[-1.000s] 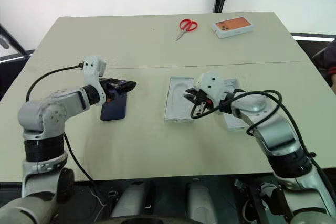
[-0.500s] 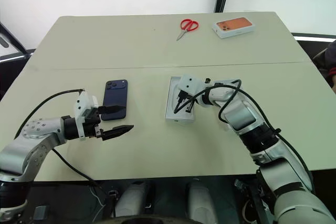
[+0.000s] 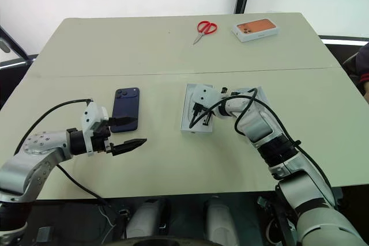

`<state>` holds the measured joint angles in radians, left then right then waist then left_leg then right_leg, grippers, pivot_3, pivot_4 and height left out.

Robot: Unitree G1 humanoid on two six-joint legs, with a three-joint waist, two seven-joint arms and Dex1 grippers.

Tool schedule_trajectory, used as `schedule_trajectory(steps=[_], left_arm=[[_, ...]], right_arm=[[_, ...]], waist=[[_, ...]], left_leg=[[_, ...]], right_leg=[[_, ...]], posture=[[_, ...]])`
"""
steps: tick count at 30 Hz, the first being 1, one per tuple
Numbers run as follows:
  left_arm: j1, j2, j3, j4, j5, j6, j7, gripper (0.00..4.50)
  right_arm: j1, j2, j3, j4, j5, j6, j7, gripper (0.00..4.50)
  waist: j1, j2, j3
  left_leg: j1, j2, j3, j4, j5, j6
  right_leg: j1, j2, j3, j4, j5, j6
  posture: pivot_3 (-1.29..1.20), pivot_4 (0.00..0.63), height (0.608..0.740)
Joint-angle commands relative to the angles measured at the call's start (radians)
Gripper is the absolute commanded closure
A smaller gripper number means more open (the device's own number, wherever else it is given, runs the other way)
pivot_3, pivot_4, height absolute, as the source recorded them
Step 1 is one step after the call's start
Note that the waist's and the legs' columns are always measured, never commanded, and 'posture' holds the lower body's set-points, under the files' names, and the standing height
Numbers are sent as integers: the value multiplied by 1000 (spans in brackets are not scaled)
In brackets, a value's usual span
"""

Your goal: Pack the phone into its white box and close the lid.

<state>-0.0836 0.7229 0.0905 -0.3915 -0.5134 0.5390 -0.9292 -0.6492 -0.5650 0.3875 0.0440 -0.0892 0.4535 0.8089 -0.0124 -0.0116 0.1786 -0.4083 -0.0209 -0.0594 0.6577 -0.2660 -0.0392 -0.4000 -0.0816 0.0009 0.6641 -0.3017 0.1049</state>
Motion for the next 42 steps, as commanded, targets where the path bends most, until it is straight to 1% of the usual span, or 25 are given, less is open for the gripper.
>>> schedule_trajectory(steps=[1,3,5,11,16,17,20,22,24,25,28,30,37,39,41,42], left_arm=[[2,1,6,-33,-9,-11,5,164],[3,3,8,-30,-11,-11,5,164],[0,4,6,-25,-11,-11,2,164],[-16,-3,-11,-13,-4,-14,1,164],[-14,-3,-14,-13,-4,-16,4,164],[-12,-3,-13,-14,-5,-16,6,164],[0,-2,-6,-14,-3,-18,14,164],[4,1,-3,-11,-3,-21,14,164],[4,3,-1,-6,-2,-23,14,164],[4,4,-1,-5,-1,-24,14,164],[5,5,-1,-5,-1,-25,15,164],[9,3,-1,-7,-1,-26,18,164],[12,0,-6,-8,3,-29,22,164],[8,0,-8,-5,5,-29,23,164],[5,1,-7,-2,5,-30,22,164],[4,1,-7,-1,5,-30,22,164]], right_arm=[[45,-53,-67,-188,63,-3,73,4477],[88,-91,-59,-260,74,20,115,4477],[114,-105,-45,-289,65,47,119,4477],[128,-80,-4,-243,0,91,71,4477],[134,-84,-5,-248,-8,76,76,4477],[133,-80,-19,-256,1,62,75,4477],[117,-61,-95,-291,92,49,104,4477],[116,-89,-107,-326,156,84,180,4477],[125,-127,-109,-373,212,116,257,3967],[127,-138,-108,-385,224,122,271,3674],[146,-169,-88,-411,215,108,282,2286],[176,-186,-63,-420,185,82,275,1238],[202,-176,-35,-378,145,43,240,1238],[209,-176,-30,-371,139,28,241,1766],[211,-176,-27,-368,131,15,241,2540],[211,-175,-27,-367,129,11,241,3085]], waist=[[-1,0,0],[0,0,0],[0,0,0],[-3,0,0],[0,0,0],[0,0,0],[-1,0,0],[-1,0,0],[0,0,0],[0,0,0],[0,0,0],[1,0,0],[-1,0,0],[0,0,0],[0,0,0],[0,0,0]], left_leg=[[0,0,0,0,0,0],[0,0,0,0,0,0],[1,0,0,0,0,0],[1,1,0,0,0,0],[1,0,0,0,0,0],[1,0,0,0,0,0],[1,0,0,0,0,0],[1,0,0,0,0,0],[1,0,0,0,0,0],[1,0,0,0,0,0],[1,0,-1,0,0,0],[1,0,-1,0,0,0],[1,0,0,0,0,0],[1,0,0,0,0,0],[1,0,0,0,0,0],[1,0,0,0,0,0]], right_leg=[[0,0,0,0,0,0],[0,0,0,0,0,0],[1,0,0,0,0,0],[1,1,0,1,0,0],[1,0,0,0,0,0],[1,0,0,0,0,0],[1,0,0,0,0,0],[1,1,0,0,0,0],[1,1,0,0,0,0],[1,0,0,0,0,0],[2,0,0,0,0,0],[1,0,0,0,0,0],[1,0,0,0,0,0],[1,0,0,0,0,0],[2,0,0,0,0,0],[2,0,0,0,0,0]], posture=[[0,150,740],[0,150,740],[0,150,740],[0,150,740],[0,150,740],[0,150,740],[0,150,740],[0,150,740],[0,150,740],[0,150,740],[0,150,740],[0,150,740],[0,150,740],[0,150,740],[0,150,740],[0,150,740]])
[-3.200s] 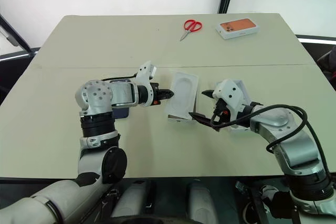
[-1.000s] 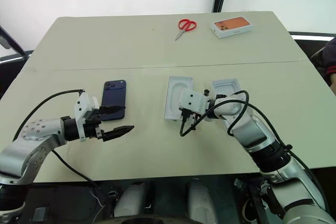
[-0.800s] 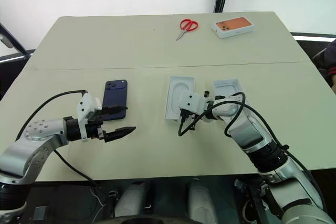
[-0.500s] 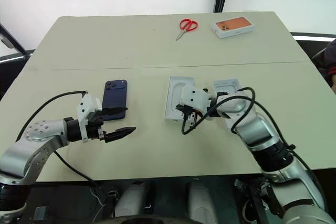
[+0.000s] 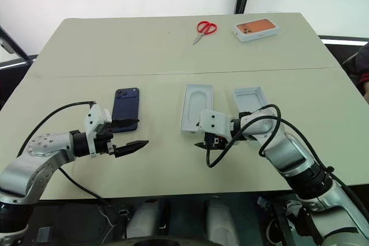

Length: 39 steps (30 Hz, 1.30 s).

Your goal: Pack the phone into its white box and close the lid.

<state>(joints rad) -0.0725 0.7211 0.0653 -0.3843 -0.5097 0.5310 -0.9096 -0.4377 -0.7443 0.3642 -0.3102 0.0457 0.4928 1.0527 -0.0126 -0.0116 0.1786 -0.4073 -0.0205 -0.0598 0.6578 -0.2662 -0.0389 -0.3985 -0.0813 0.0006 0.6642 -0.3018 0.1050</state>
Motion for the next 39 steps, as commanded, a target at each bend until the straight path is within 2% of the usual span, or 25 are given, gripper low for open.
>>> schedule_trajectory(steps=[1,2,3,10,14,24,27,31,36,38,39], left_arm=[[-7,3,19,-8,2,-23,2,164],[-8,4,21,-6,1,-23,2,164],[-8,5,22,-5,2,-23,2,164],[-9,5,26,2,4,-27,5,164],[-6,8,31,5,4,-30,7,164],[-8,6,30,12,4,-32,9,164],[-13,6,31,20,8,-34,12,164],[-6,8,76,33,2,-33,35,164],[-52,-33,199,87,-60,53,158,164],[-98,-57,245,125,-81,120,244,164],[-138,-78,285,170,-92,170,321,82]], right_arm=[[0,4,-3,-12,-6,-31,-3,3600],[-1,0,-2,-12,-11,-41,-1,4187],[-1,-7,0,-12,-17,-55,2,4430],[39,-66,-28,-86,29,-91,78,4430],[118,-123,-50,-176,76,-107,127,4430],[139,-113,-33,-212,70,-74,105,4430],[127,-103,-41,-220,104,-37,113,3538],[91,-46,-112,-238,197,39,70,1586],[-11,84,-211,-189,336,190,-35,1586],[-51,122,-192,-143,306,196,-84,1586],[-85,160,-166,-100,279,202,-126,1817]], waist=[[0,0,0],[0,0,0],[0,0,0],[3,0,0],[2,0,0],[1,0,0],[1,0,0],[0,0,0],[0,0,0],[2,-1,0],[3,-1,0]], left_leg=[[0,0,0,0,0,0],[0,0,0,0,0,0],[0,0,0,0,0,0],[0,0,0,0,0,0],[0,0,0,0,0,0],[1,0,0,0,0,0],[1,0,0,0,0,0],[1,0,0,0,0,0],[1,0,-1,0,0,0],[1,0,-1,0,0,0],[1,0,-1,1,0,0]], right_leg=[[0,0,0,0,0,0],[0,0,0,0,0,0],[0,0,0,0,0,0],[0,0,0,0,0,0],[1,0,0,-1,0,0],[1,0,0,0,0,0],[1,0,0,0,0,0],[1,0,0,0,0,0],[1,0,0,0,0,0],[1,0,0,0,0,0],[1,0,-1,0,0,0]], posture=[[0,150,740],[0,150,740],[0,150,740],[0,150,740],[0,150,740],[0,150,740],[0,150,740],[0,150,740],[0,150,740],[0,150,740],[0,150,740]])
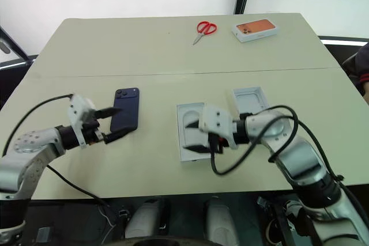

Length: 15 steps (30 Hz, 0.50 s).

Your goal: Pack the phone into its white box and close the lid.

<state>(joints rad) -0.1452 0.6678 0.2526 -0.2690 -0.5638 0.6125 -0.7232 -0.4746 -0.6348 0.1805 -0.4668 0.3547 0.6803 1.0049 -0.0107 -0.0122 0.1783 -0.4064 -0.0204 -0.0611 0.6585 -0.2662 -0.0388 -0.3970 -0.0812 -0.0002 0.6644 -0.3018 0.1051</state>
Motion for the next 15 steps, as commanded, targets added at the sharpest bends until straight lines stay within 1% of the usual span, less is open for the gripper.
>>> schedule_trajectory(steps=[1,2,3,4,6,8,9,11,13,15], left_arm=[[-97,-37,127,89,-49,136,192,0],[-124,-48,154,112,-62,186,243,0],[-140,-56,170,122,-71,220,275,0],[-152,-61,180,127,-76,253,300,0],[-183,-73,203,164,-66,338,388,0],[-218,-78,222,208,-69,431,453,0],[-234,-73,223,227,-81,492,462,0],[-264,-53,202,253,-103,631,454,0],[-293,-42,186,276,-124,739,435,0],[-321,-47,188,289,-145,831,421,0]], right_arm=[[-77,84,47,91,-52,17,-108,2107],[-104,111,84,122,-85,14,-138,2414],[-121,128,108,142,-107,11,-155,2846],[-136,144,124,159,-124,19,-174,3427],[-194,207,171,236,-184,50,-253,4441],[-236,254,218,298,-247,51,-313,4478],[-250,279,257,333,-291,22,-339,4478],[-269,326,317,400,-352,-8,-377,4478],[-283,350,371,453,-411,-61,-391,4478],[-301,404,391,503,-425,-84,-394,4478]], waist=[[0,0,0],[-2,0,0],[-4,0,0],[-5,0,0],[-8,0,0],[-8,0,0],[-8,-1,0],[-9,-1,-1],[-6,-2,-1],[-7,-1,-1]], left_leg=[[0,0,0,0,0,0],[0,0,0,1,0,0],[0,0,0,2,0,0],[0,0,0,2,0,0],[-1,0,0,1,0,0],[-2,-1,1,1,2,-3],[-2,-1,1,1,2,-3],[-2,-2,1,1,2,-3],[-2,-2,1,1,3,-5],[-2,-3,1,1,3,-6]], right_leg=[[0,0,0,0,0,0],[0,0,0,0,0,0],[-1,0,0,1,0,0],[-1,1,0,2,0,0],[-3,0,0,2,0,0],[-5,0,1,3,0,0],[-5,0,1,3,0,0],[-6,1,1,5,0,0],[-7,1,1,6,0,0],[-7,0,1,5,0,0]], posture=[[0,150,740],[0,150,740],[0,150,740],[0,150,740],[0,150,740],[0,150,740],[0,150,740],[0,150,740],[0,150,740],[0,150,740]])
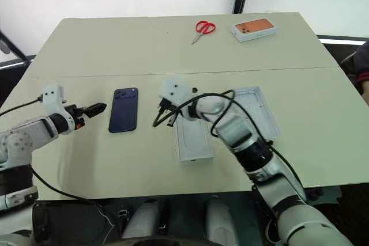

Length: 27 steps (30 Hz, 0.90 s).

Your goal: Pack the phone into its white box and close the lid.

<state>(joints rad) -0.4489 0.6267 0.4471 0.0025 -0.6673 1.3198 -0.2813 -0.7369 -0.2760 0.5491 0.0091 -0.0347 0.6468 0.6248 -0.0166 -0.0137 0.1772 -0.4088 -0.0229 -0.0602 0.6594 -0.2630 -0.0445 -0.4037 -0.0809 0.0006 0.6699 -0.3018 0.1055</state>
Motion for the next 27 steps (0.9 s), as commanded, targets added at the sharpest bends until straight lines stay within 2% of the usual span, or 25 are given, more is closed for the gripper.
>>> schedule_trajectory(steps=[1,8,19,27], left_arm=[[-28,-9,-5,21,-46,158,-25,0],[-60,-88,4,-26,-50,289,-32,0],[-65,-194,9,-49,-86,295,-11,0],[-67,-243,10,-60,-122,295,1,0]], right_arm=[[-44,64,25,45,-40,-57,-14,4478],[-83,148,84,195,-119,-137,-7,4478],[-98,251,70,300,-162,-212,-6,4478],[-82,255,56,294,-180,-222,3,4478]], waist=[[-1,0,0],[2,1,-1],[5,1,-3],[5,1,-3]], left_leg=[[0,0,0,0,0,0],[0,0,0,0,2,-3],[1,0,-1,0,2,-3],[1,0,-1,0,2,-3]], right_leg=[[0,0,0,0,0,0],[0,-1,0,0,0,0],[1,-1,0,0,0,0],[1,-2,0,0,0,0]], posture=[[0,150,740],[0,150,740],[0,150,740],[0,150,740]])
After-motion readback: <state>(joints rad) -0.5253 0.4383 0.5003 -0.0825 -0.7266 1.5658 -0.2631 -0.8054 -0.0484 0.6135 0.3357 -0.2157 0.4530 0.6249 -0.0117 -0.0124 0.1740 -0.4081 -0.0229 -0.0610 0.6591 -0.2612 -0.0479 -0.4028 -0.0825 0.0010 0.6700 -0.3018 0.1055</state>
